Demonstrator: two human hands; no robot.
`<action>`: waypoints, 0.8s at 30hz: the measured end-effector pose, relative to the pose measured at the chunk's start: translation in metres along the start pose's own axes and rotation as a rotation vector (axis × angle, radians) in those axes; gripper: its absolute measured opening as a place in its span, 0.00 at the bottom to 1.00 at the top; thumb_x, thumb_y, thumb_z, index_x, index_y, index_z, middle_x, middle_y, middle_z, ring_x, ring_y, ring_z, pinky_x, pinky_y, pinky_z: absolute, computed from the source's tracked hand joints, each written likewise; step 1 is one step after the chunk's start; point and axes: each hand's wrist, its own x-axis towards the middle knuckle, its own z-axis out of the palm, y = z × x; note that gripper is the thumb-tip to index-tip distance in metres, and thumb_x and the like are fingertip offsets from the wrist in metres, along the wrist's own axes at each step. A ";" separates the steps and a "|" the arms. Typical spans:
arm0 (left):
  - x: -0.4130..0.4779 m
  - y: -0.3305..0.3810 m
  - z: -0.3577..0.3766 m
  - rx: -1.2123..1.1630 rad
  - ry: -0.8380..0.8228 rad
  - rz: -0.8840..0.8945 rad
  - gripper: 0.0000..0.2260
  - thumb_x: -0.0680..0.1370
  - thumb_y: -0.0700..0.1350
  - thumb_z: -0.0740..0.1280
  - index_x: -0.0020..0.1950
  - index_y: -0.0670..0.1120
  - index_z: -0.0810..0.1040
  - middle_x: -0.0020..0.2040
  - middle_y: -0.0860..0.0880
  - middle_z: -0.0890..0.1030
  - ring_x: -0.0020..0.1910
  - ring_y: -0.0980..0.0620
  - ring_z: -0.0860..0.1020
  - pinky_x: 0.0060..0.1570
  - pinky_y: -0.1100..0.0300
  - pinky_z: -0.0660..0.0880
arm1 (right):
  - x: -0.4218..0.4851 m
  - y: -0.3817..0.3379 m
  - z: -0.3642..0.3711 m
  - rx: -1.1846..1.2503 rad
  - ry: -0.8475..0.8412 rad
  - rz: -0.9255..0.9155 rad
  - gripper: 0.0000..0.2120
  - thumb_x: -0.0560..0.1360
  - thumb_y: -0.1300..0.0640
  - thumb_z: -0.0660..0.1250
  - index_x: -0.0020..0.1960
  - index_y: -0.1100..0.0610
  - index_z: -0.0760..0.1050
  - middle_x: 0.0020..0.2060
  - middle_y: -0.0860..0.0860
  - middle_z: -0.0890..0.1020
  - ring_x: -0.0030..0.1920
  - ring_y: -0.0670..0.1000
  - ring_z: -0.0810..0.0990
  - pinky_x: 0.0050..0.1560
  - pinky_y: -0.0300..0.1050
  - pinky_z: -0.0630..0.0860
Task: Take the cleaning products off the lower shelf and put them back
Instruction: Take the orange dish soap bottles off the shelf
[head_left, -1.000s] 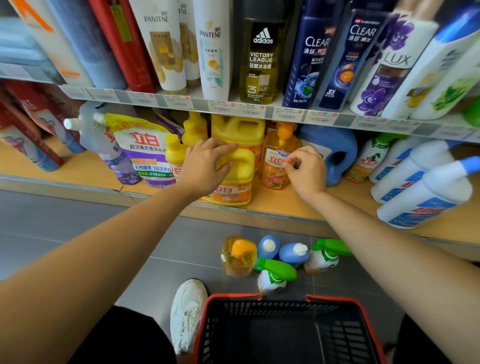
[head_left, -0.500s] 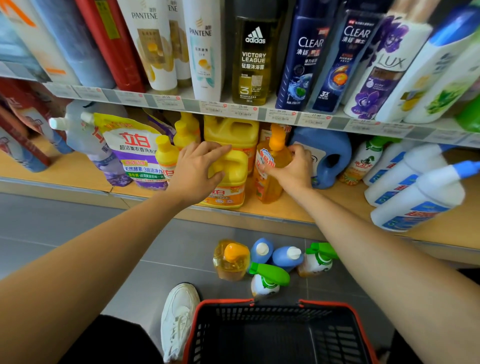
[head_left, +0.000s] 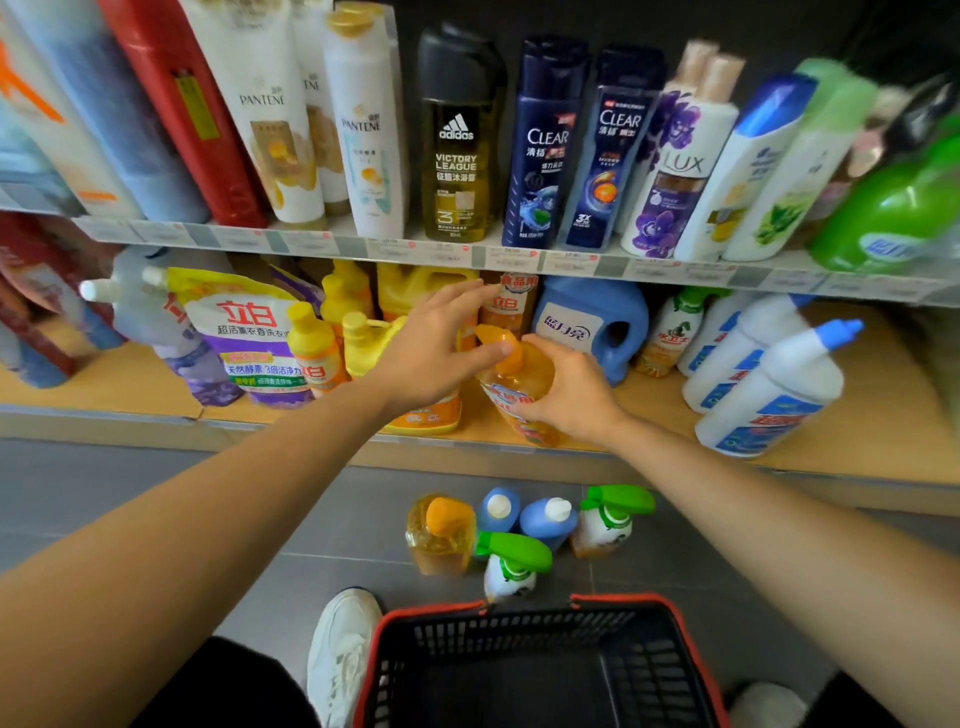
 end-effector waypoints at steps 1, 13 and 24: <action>0.002 0.010 0.000 0.003 -0.045 0.038 0.27 0.78 0.56 0.71 0.75 0.51 0.72 0.74 0.48 0.72 0.72 0.49 0.69 0.71 0.51 0.67 | -0.007 -0.006 -0.010 -0.024 -0.008 -0.015 0.37 0.60 0.41 0.79 0.67 0.45 0.73 0.57 0.47 0.83 0.56 0.45 0.79 0.54 0.41 0.75; -0.007 0.113 0.006 -0.163 -0.138 0.169 0.11 0.74 0.52 0.76 0.53 0.50 0.82 0.46 0.50 0.84 0.45 0.52 0.82 0.46 0.47 0.80 | -0.113 -0.021 -0.093 0.324 -0.009 0.119 0.46 0.63 0.55 0.84 0.74 0.47 0.65 0.63 0.42 0.79 0.61 0.43 0.80 0.61 0.45 0.79; -0.023 0.145 0.037 -0.081 -0.188 0.132 0.06 0.73 0.48 0.75 0.40 0.53 0.79 0.35 0.59 0.81 0.33 0.63 0.77 0.44 0.50 0.80 | -0.162 -0.034 -0.134 -0.195 -0.003 0.046 0.44 0.60 0.38 0.78 0.71 0.36 0.62 0.59 0.42 0.82 0.58 0.47 0.81 0.52 0.52 0.81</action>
